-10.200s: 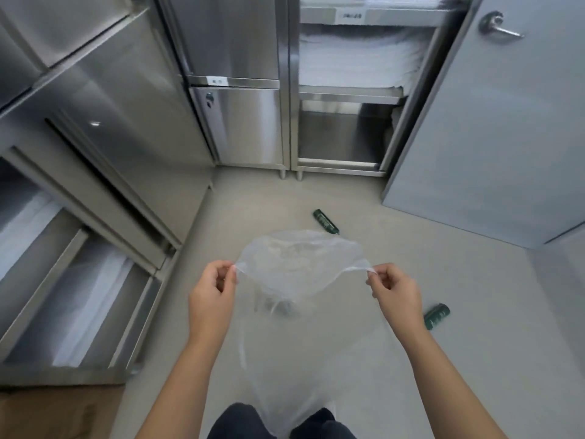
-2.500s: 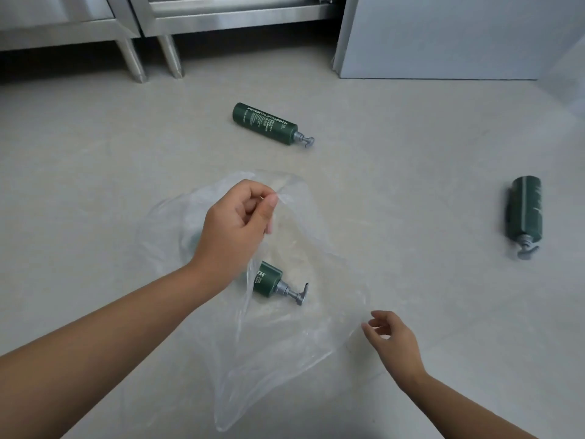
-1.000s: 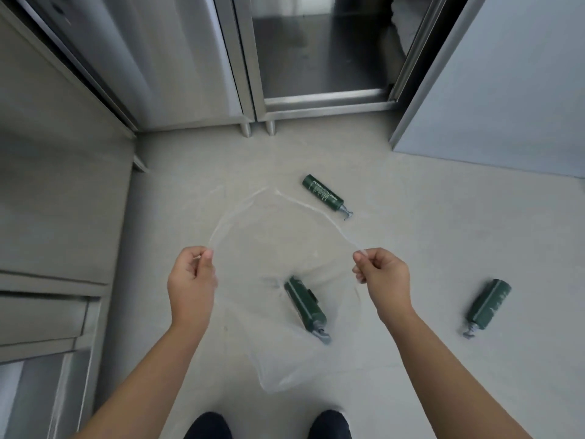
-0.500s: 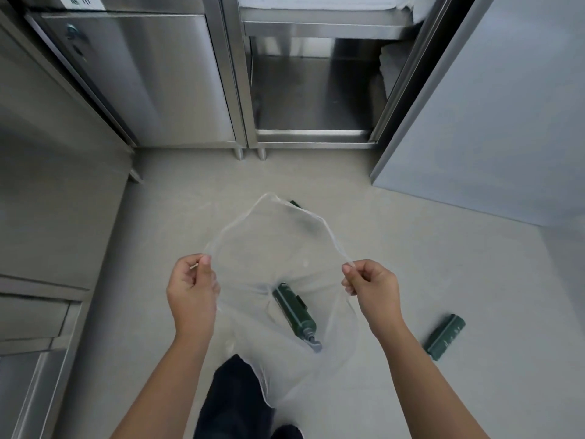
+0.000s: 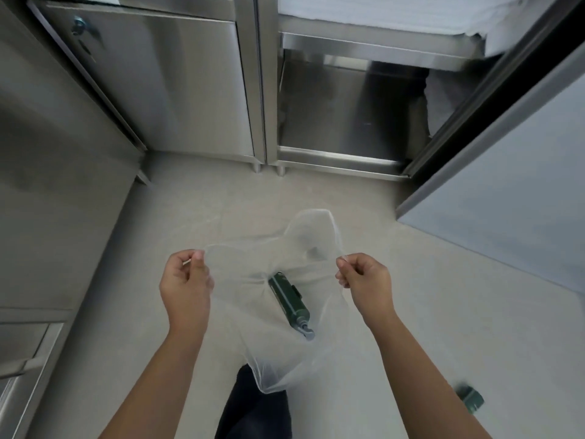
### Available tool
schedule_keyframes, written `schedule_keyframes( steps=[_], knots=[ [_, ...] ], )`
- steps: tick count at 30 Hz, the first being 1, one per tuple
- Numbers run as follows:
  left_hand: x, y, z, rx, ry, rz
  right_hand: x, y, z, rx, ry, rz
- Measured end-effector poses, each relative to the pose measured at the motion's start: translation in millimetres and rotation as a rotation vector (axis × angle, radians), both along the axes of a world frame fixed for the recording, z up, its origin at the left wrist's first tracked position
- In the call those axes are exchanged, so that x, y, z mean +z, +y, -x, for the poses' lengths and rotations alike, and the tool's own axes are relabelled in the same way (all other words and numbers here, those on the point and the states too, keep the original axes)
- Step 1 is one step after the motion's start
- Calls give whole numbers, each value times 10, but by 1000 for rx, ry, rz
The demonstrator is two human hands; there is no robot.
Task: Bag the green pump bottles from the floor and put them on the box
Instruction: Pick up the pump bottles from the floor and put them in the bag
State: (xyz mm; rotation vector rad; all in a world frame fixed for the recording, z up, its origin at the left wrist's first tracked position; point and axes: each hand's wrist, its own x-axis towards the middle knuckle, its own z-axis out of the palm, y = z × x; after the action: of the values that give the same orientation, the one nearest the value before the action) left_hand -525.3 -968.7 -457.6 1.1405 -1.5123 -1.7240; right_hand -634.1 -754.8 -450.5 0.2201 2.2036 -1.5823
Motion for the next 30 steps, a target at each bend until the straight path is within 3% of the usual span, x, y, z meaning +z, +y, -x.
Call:
schedule_keyframes(
  steps=[7, 14, 22, 30],
  knots=[
    [-255, -419, 630, 154, 58, 133, -555, -620, 720, 145, 29, 62],
    [-829, -662, 1175, 166, 110, 301, -1508, -1072, 1271, 253, 86, 199],
    [-2165, -389, 1541, 2, -23, 468, -3002, -1025, 1760, 360, 99, 242],
    [-3279, 135, 1929, -231, 23, 488, -4082, -399, 2109, 422, 115, 254]
  ],
)
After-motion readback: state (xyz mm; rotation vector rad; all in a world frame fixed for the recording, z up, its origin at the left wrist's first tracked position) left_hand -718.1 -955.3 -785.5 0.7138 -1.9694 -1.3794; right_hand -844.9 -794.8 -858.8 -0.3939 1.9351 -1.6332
